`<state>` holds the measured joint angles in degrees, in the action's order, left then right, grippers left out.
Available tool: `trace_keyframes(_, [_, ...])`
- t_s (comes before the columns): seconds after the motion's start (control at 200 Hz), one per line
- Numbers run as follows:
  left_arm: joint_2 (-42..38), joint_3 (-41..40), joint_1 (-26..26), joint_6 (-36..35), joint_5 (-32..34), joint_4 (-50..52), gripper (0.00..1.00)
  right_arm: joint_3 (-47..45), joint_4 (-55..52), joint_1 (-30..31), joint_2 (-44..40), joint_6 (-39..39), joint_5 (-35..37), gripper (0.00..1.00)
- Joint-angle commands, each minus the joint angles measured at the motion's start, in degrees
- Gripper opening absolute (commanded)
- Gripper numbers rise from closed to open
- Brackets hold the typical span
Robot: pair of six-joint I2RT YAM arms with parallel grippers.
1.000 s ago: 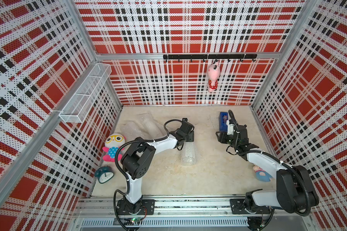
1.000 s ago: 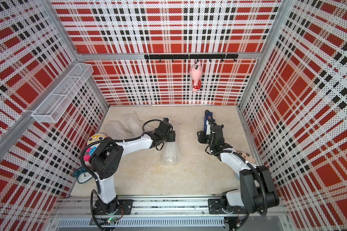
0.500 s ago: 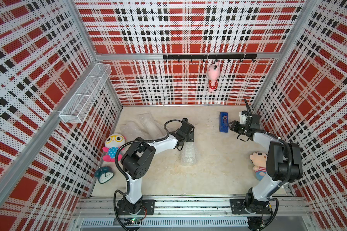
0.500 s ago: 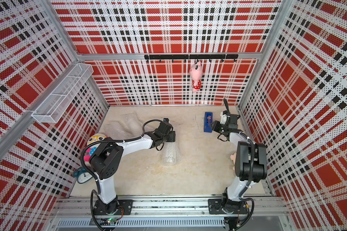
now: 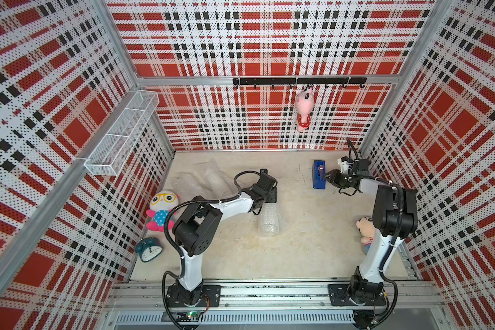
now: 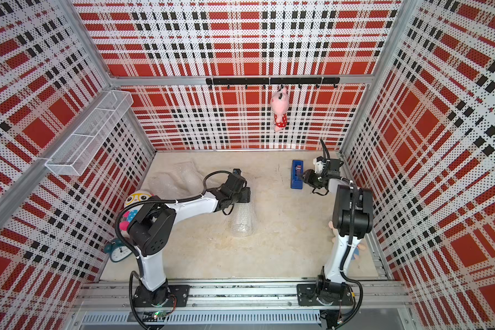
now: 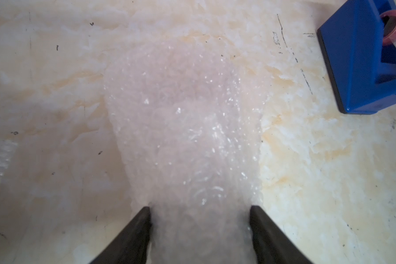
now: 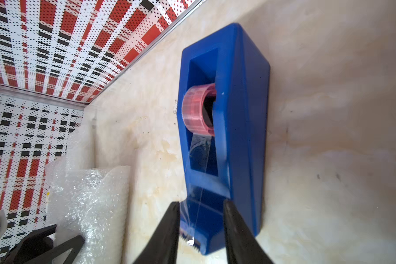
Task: Wrap vases in bubble wrap
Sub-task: Tear off the tape using the Tape Cutter.
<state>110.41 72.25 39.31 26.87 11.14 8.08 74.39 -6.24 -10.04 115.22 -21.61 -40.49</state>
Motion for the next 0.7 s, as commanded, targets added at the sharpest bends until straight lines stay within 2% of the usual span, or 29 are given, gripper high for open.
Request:
trace_keyframes(0.0, [0.91, -0.86, 0.42, -0.42, -0.84, 2.38, 0.69, 1.82, -1.01, -0.46, 2.34, 2.01, -3.33, 0.32])
trace_keyframes(0.291, [1.38, -0.48, 0.50, -0.34, -0.83, 2.62, 0.69, 3.61, -0.64, -0.50, 5.05, 1.79, -5.91, 0.27])
trace_keyframes(0.696, [1.94, -0.14, 0.67, -0.33, -0.75, 2.82, 0.70, 5.32, 0.41, -0.52, 7.45, 0.66, -9.67, 0.28])
